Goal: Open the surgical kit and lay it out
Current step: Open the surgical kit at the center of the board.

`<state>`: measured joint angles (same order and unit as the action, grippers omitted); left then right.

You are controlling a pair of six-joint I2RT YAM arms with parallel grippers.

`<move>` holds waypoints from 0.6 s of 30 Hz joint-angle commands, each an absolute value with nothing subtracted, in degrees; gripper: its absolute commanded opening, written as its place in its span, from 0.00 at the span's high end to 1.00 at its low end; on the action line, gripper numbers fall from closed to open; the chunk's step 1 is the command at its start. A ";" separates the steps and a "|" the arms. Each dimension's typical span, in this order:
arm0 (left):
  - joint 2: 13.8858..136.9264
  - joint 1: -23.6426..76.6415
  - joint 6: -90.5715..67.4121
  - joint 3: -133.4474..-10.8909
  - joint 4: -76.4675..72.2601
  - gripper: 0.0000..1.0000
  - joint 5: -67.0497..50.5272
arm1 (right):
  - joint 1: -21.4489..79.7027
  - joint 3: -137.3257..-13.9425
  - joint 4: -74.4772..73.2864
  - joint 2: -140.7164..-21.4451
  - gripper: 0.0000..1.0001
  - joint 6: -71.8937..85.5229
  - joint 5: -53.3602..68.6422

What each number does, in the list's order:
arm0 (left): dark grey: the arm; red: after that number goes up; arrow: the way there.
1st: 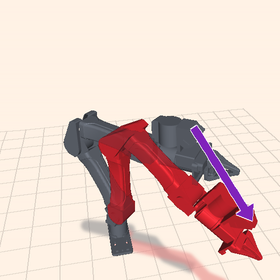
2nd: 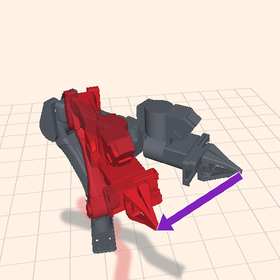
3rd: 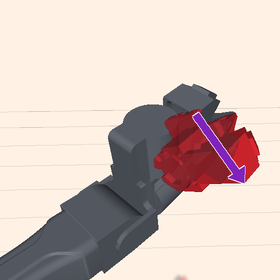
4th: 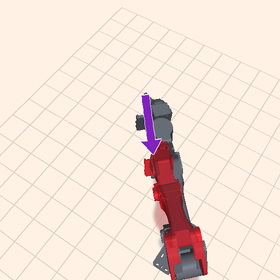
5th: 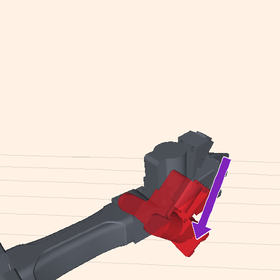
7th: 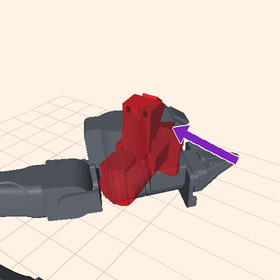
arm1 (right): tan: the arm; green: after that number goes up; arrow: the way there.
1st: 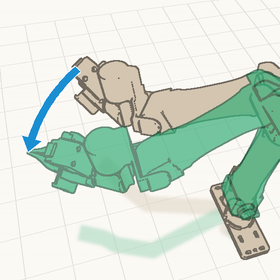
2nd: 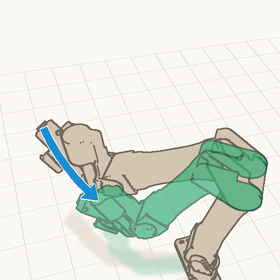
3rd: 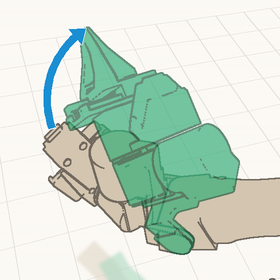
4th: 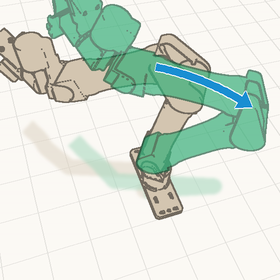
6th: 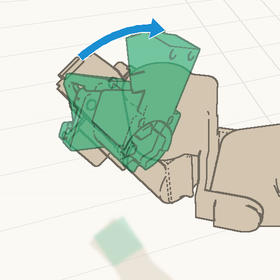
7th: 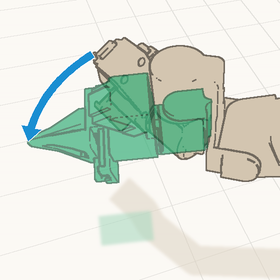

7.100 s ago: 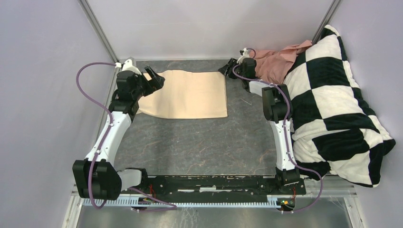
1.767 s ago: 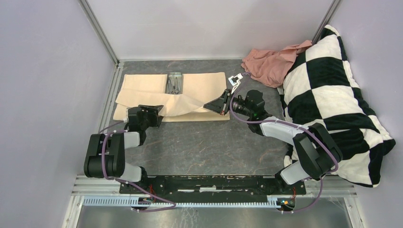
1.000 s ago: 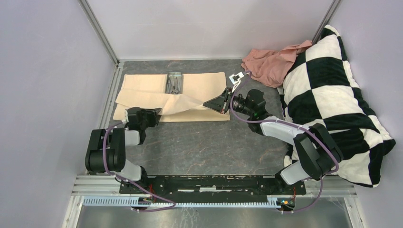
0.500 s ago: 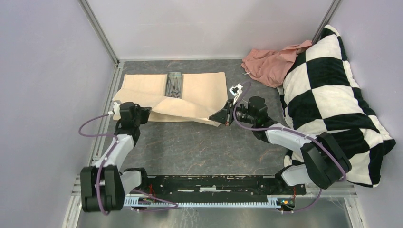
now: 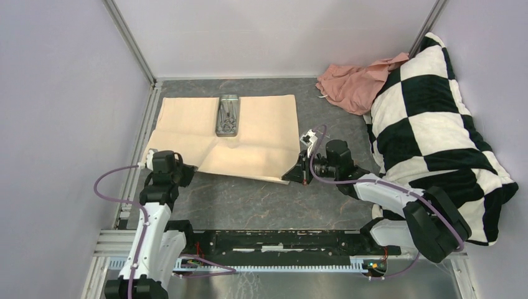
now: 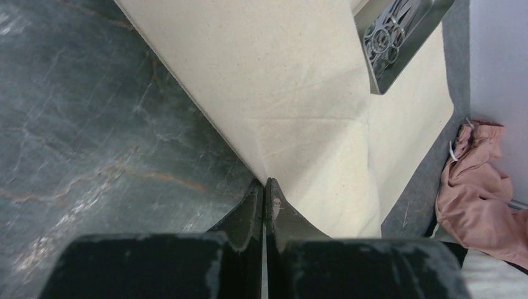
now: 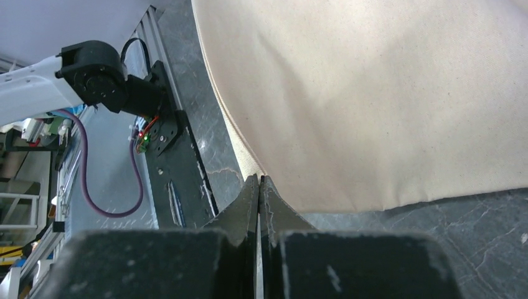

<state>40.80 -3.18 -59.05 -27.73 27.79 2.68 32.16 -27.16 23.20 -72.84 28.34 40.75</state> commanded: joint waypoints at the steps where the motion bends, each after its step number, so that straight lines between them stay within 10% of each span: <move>1: 36.85 -4.07 -57.19 -30.36 36.43 0.98 8.00 | 31.96 -25.89 18.40 -70.03 1.00 24.75 42.55; 18: 25.72 -4.05 -59.77 -37.31 57.67 0.98 12.86 | 31.95 -22.97 -1.71 -60.83 1.00 16.25 39.65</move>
<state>27.51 -3.11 -60.38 -32.16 52.64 1.04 32.64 -24.99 6.96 -62.13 20.21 41.19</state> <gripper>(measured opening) 0.037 0.006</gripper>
